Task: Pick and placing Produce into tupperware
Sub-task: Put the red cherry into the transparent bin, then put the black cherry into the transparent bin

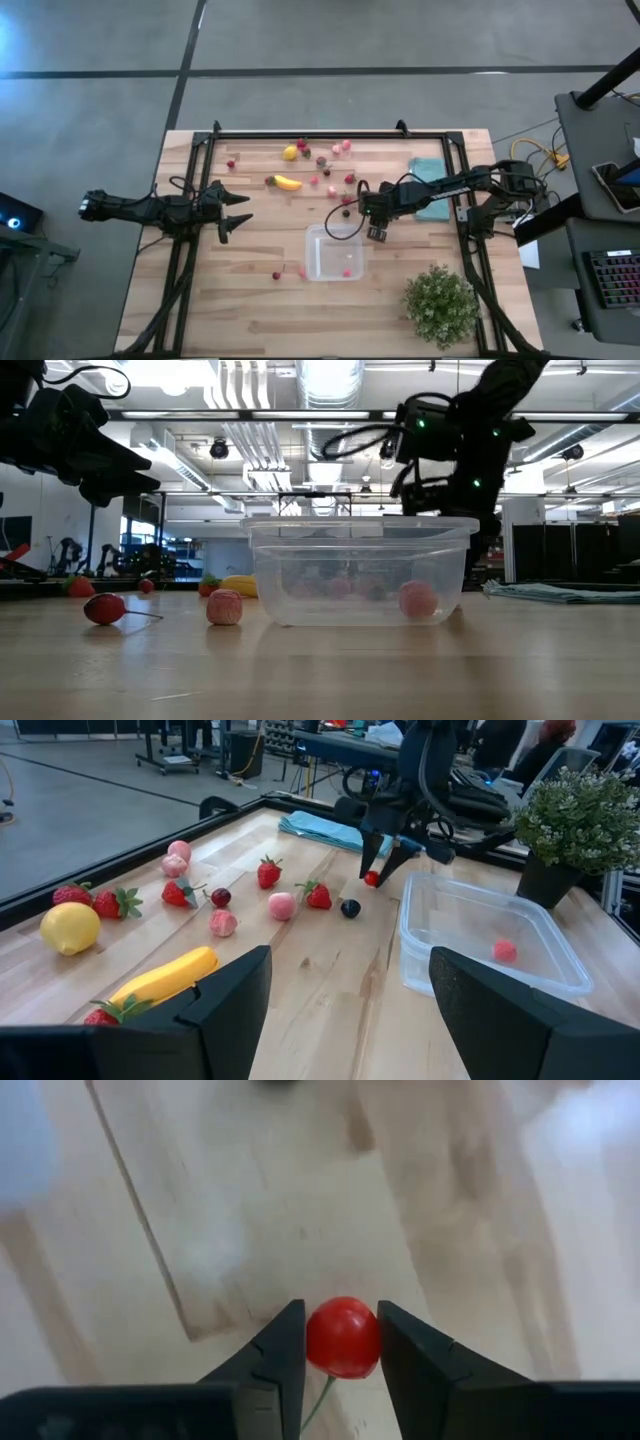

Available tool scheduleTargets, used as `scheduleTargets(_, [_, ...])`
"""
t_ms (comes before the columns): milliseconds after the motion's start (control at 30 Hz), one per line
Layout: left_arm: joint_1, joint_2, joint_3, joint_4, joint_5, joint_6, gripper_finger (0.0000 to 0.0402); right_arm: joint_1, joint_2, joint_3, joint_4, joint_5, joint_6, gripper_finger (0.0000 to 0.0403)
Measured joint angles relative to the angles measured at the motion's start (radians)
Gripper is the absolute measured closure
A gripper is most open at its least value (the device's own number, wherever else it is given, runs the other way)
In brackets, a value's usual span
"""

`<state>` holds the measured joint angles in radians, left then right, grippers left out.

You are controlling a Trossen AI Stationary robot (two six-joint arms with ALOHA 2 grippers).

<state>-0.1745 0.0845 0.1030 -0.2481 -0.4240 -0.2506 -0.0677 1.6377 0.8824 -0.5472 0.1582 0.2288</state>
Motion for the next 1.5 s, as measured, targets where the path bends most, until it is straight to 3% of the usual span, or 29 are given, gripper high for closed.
scheduleTargets(300, [0.0, 0.0, 0.0, 0.0, 0.0, 0.0, 0.0143, 0.011, -0.043, 0.256, -0.182, -0.021, 0.063, 0.0301])
scheduleTargets(533, [0.0, 0.0, 0.0, -0.001, 0.0, 0.0, 0.0143, 0.047, -0.008, 0.481, -0.175, -0.206, 0.134, 0.0301])
scheduleTargets(667, [0.0, 0.0, 0.0, -0.001, 0.0, 0.0, 0.0143, 0.075, 0.075, 0.544, -0.16, -0.348, 0.183, 0.0301])
scheduleTargets(800, [0.0, 0.0, 0.0, 0.0, 0.0, 0.0, 0.0143, 0.119, 0.178, 0.568, -0.175, -0.392, 0.192, 0.03])
scheduleTargets(867, [0.0, 0.0, 0.0, 0.0, 0.0, 0.0, 0.0143, 0.142, 0.223, 0.57, -0.18, -0.392, 0.197, 0.0296])
scheduleTargets(1033, [0.0, 0.0, 0.0, -0.001, 0.0, 0.0, 0.0143, 0.172, 0.263, 0.58, -0.212, -0.234, 0.237, 0.0266])
scheduleTargets(1133, [0.0, 0.0, 0.0, 0.0, 0.0, 0.0, 0.0143, 0.169, 0.26, 0.578, -0.215, -0.209, 0.25, 0.0238])
scheduleTargets(1333, [0.0, 0.0, 0.0, 0.0, 0.0, 0.0, 0.0143, 0.143, 0.248, 0.604, -0.274, -0.159, 0.304, 0.017])
scheduleTargets(1500, [0.0, 0.0, 0.0, 0.001, 0.0, 0.0, 0.0143, 0.067, 0.246, 0.661, -0.393, -0.072, 0.465, 0.0137])
